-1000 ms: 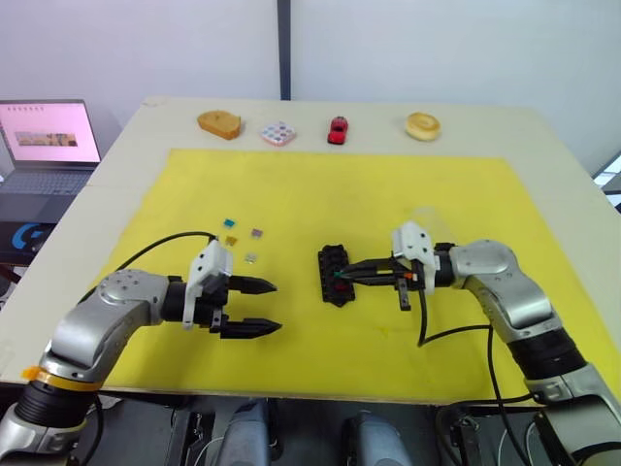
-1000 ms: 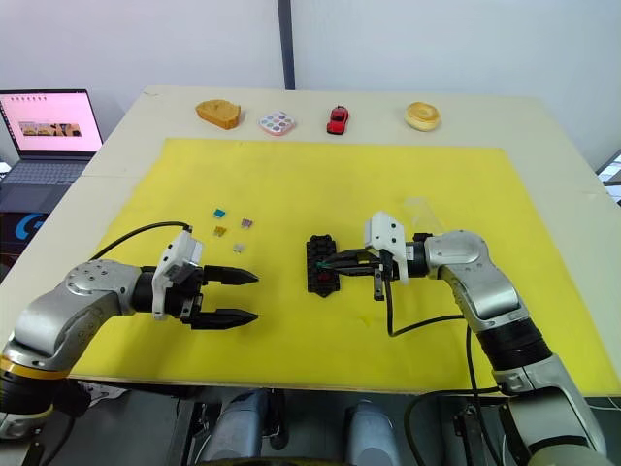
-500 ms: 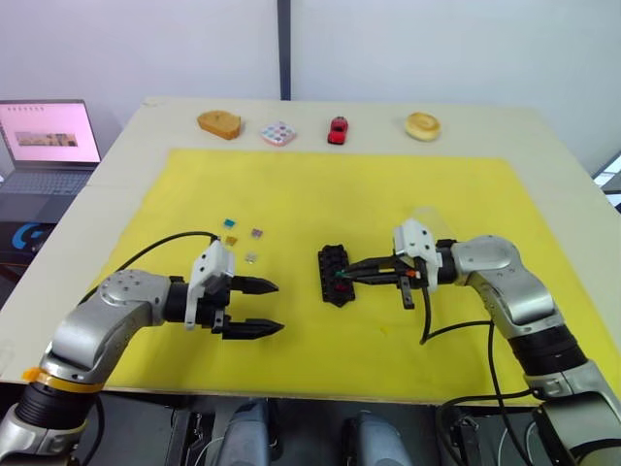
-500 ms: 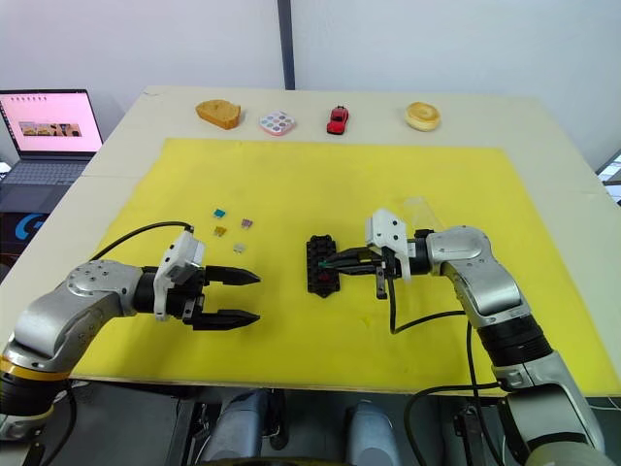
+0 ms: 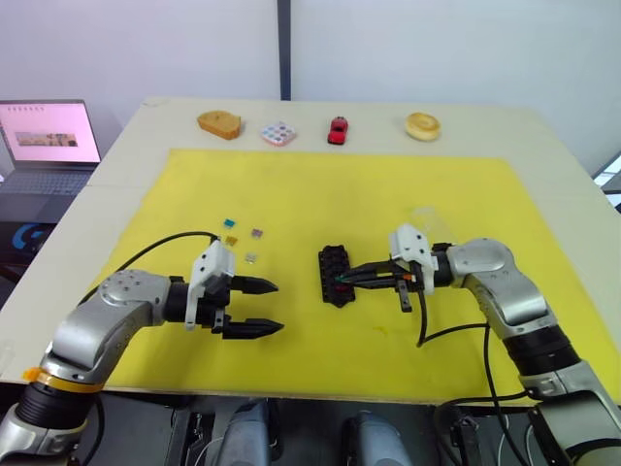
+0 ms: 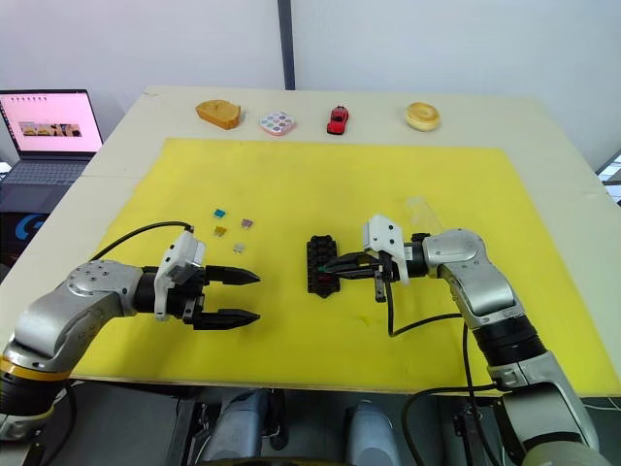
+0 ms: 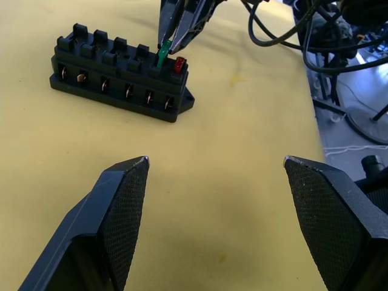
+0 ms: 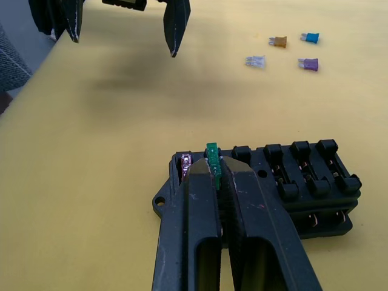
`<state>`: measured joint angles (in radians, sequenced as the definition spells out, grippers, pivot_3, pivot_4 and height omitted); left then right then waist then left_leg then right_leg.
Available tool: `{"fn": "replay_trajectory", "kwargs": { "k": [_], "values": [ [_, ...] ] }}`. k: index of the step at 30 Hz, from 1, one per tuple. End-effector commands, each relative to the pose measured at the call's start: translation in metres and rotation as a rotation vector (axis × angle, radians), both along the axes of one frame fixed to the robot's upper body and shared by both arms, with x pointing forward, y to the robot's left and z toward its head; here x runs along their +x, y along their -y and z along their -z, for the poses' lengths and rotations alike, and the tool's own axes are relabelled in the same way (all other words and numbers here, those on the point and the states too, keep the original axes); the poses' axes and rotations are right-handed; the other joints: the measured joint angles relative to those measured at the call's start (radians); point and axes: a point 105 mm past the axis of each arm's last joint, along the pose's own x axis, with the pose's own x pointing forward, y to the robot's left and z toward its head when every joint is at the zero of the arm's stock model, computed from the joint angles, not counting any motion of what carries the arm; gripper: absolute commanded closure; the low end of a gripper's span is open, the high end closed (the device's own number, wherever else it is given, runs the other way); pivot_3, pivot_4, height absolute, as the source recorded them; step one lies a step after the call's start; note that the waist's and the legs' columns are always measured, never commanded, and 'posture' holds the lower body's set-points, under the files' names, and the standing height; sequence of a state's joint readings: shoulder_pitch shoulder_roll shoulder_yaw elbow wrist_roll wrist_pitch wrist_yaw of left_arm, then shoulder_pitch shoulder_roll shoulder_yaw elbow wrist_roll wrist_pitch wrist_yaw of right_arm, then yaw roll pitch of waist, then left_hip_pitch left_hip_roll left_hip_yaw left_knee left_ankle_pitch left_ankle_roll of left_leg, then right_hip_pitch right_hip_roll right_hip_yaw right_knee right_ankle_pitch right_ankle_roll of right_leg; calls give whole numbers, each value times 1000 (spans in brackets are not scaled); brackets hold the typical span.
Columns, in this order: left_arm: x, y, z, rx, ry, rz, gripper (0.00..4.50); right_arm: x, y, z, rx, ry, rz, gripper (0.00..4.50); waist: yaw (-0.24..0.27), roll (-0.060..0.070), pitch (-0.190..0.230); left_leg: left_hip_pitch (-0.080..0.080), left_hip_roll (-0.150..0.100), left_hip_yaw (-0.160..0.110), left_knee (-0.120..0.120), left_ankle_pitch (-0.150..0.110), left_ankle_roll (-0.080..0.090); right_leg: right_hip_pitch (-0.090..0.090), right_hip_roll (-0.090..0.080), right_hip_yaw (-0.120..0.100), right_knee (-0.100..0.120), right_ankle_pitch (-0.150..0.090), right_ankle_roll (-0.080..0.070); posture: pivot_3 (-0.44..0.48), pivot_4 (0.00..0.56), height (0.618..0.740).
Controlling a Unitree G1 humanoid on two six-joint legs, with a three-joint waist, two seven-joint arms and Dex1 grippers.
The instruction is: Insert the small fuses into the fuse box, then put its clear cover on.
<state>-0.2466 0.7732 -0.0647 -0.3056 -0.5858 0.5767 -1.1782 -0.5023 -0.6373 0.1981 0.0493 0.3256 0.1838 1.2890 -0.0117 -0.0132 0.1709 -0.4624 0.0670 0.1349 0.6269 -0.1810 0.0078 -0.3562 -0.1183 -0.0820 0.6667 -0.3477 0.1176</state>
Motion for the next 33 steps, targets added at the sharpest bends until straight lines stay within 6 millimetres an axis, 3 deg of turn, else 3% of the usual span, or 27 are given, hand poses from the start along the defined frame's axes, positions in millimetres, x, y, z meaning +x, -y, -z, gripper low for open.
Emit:
{"fn": "replay_trajectory", "kwargs": {
  "k": [1,8,16,33],
  "values": [
    [-1,3,0,-4,17,17,766,2,-7,-5,2,24,-27,4500,-1,0,0,0,0,0,0,0,0,0,0,0,0,0,0,0,150,740],
    [-1,1,3,-7,15,11,766,5,-6,-5,-3,14,-18,4500,-1,0,0,0,0,0,0,0,0,0,0,0,0,0,0,0,150,740],
    [1,2,4,-18,16,6,766,7,-2,12,-66,-51,6,4500,-1,0,0,1,0,0,1,0,0,0,0,0,0,0,0,0,150,740],
    [3,3,6,-25,14,4,766,5,-2,6,-62,2,-25,4500,-1,0,0,1,0,0,1,0,0,0,0,0,0,0,0,0,150,740]
  ]
}}
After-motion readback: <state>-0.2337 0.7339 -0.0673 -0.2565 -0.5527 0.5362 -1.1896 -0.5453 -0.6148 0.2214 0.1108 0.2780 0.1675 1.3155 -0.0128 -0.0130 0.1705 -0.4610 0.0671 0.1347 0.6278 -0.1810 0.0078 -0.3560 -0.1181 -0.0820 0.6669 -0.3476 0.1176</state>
